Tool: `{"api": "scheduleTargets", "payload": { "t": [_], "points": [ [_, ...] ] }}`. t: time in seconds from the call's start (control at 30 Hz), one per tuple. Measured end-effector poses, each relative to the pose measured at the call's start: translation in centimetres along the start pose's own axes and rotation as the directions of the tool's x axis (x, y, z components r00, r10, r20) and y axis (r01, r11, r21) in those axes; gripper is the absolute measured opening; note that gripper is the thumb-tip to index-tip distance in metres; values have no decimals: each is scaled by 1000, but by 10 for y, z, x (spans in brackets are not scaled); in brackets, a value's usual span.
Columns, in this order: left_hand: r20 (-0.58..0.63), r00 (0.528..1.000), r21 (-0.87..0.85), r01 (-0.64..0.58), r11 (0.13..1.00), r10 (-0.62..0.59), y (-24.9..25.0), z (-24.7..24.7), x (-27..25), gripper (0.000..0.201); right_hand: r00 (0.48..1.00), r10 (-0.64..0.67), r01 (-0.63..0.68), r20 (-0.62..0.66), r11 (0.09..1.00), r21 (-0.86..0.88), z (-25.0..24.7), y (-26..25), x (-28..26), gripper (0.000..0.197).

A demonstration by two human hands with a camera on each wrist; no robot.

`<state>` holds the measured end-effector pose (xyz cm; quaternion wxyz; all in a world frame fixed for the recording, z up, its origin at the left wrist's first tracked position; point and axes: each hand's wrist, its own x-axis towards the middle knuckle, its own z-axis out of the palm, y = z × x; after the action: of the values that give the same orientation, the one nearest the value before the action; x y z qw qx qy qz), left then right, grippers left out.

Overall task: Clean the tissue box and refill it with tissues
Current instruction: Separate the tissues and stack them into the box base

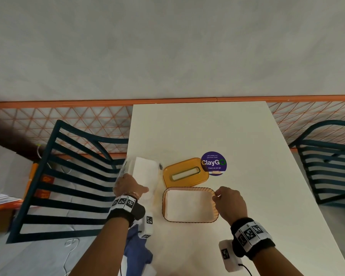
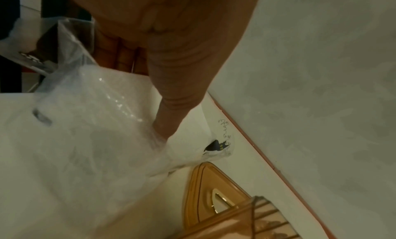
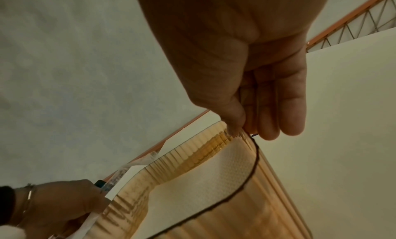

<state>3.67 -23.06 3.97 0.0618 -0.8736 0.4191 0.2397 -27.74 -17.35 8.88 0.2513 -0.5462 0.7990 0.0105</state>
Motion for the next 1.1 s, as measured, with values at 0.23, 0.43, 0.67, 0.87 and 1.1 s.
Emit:
{"api": "scheduleTargets", "payload": {
  "t": [0.23,0.43,0.67,0.87,1.1],
  "points": [
    [66,997,-215,55,975,-42,-9,19,22,115,1000,3,-3,5,1000,-6,-3,-2,0,20],
    [234,972,-546,118,829,16,-21,12,19,75,1000,-5,5,13,999,-32,-7,-4,-1,23],
    [240,943,-836,79,542,232,-24,-39,-32,38,958,-257,273,-129,954,125,-21,-22,-6,63],
    [365,702,-823,-63,564,611,-18,-87,-86,49,818,-443,0,367,639,769,-45,-60,-23,85],
    [430,680,-723,-134,678,593,-4,-65,-94,62,758,-452,-201,470,524,828,-40,-39,-25,34]
  ]
}}
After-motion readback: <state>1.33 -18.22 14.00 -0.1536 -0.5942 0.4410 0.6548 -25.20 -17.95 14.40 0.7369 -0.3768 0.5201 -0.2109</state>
